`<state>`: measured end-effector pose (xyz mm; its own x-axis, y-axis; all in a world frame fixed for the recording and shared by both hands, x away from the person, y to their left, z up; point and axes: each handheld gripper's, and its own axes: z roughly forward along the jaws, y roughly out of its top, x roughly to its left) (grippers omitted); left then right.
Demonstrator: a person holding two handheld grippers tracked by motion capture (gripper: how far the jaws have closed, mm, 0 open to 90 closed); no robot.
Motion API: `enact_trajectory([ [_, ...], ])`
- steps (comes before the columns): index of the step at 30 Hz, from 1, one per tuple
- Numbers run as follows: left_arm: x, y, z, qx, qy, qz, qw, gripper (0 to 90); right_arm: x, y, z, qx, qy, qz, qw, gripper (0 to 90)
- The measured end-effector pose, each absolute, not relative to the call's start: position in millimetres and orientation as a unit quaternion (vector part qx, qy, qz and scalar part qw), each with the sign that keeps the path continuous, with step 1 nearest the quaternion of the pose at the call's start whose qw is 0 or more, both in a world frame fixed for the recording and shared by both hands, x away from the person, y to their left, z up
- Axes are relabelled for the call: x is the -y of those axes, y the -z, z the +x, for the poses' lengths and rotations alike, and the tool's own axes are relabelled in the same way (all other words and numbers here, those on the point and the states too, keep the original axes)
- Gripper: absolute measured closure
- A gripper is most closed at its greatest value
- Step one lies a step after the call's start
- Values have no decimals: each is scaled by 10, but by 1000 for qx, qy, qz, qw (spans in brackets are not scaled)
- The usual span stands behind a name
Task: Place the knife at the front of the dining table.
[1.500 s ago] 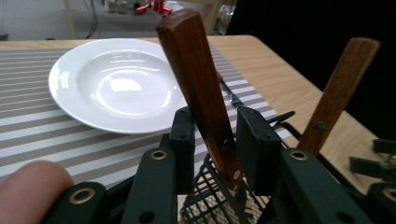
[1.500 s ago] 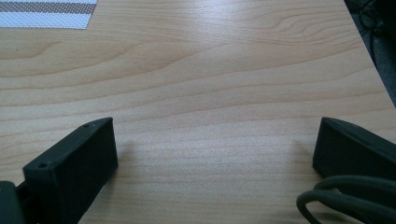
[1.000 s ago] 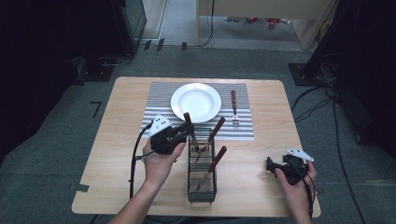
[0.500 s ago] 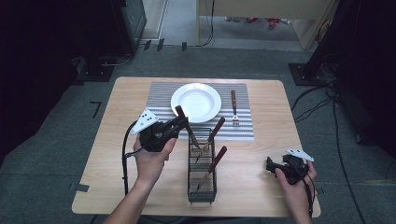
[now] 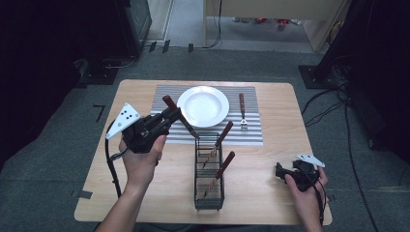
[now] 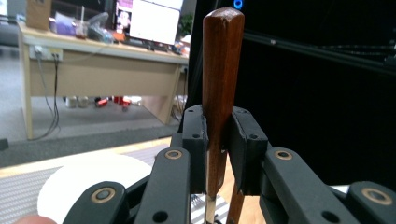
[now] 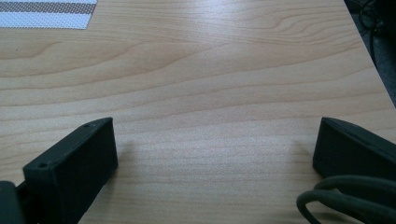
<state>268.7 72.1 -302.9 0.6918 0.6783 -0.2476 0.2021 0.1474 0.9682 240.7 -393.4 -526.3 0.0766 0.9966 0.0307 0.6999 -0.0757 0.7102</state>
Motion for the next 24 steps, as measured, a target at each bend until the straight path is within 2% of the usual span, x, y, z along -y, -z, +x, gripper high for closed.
enact_trajectory([
  [11,-1019,2959,2719,-372,-209,606,671,786,3934,5263,2406,-623,-271,682,272,0],
  [24,-1224,3310,2983,-425,-219,605,637,786,3935,5262,2406,-623,-271,681,272,0],
])
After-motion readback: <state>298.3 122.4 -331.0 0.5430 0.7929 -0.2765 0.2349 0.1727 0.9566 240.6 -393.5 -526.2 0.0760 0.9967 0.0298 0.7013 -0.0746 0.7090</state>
